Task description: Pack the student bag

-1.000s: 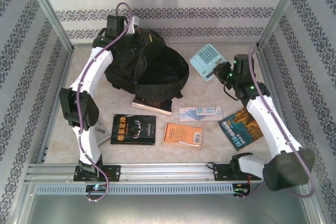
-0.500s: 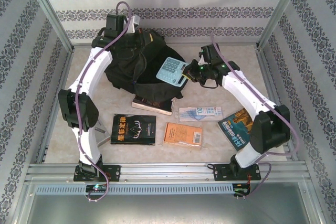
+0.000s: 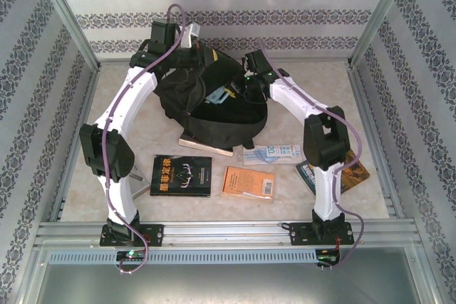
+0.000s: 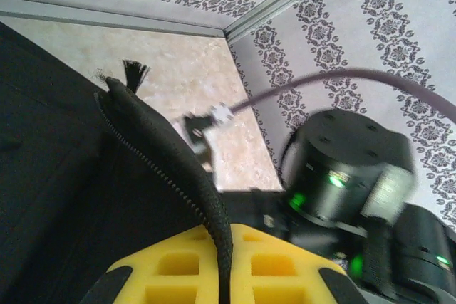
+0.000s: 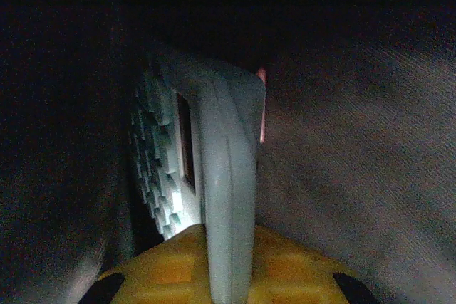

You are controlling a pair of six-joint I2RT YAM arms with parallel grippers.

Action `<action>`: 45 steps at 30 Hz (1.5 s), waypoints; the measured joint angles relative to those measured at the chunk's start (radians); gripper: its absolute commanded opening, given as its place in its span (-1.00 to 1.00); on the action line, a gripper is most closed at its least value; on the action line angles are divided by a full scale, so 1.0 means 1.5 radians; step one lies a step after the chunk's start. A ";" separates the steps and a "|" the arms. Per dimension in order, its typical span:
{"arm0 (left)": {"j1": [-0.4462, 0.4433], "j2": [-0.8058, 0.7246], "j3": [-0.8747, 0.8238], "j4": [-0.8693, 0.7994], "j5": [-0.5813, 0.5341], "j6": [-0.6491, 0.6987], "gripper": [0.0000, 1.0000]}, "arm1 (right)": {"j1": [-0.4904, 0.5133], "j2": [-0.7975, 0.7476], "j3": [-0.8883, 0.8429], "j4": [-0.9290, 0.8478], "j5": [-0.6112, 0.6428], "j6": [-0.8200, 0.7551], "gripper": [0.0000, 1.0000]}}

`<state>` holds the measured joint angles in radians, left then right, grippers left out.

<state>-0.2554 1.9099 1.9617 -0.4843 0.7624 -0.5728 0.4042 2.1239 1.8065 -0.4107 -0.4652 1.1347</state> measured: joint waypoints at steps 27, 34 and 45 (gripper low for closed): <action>0.048 0.049 0.030 -0.008 -0.062 -0.013 -1.00 | 0.029 -0.167 -0.032 -0.025 0.062 -0.284 0.46; 0.048 0.049 0.027 -0.003 -0.062 -0.013 -1.00 | 0.047 -0.341 -0.192 -0.099 0.116 -0.396 0.51; 0.048 0.060 0.027 -0.026 -0.059 -0.024 0.36 | 0.139 -0.415 -0.355 -0.139 0.191 -0.465 0.65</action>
<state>-0.1829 1.9991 2.0029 -0.5240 0.6739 -0.6094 0.6125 1.5021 1.2736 -0.6189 -0.1791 0.4366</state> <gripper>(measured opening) 0.615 0.812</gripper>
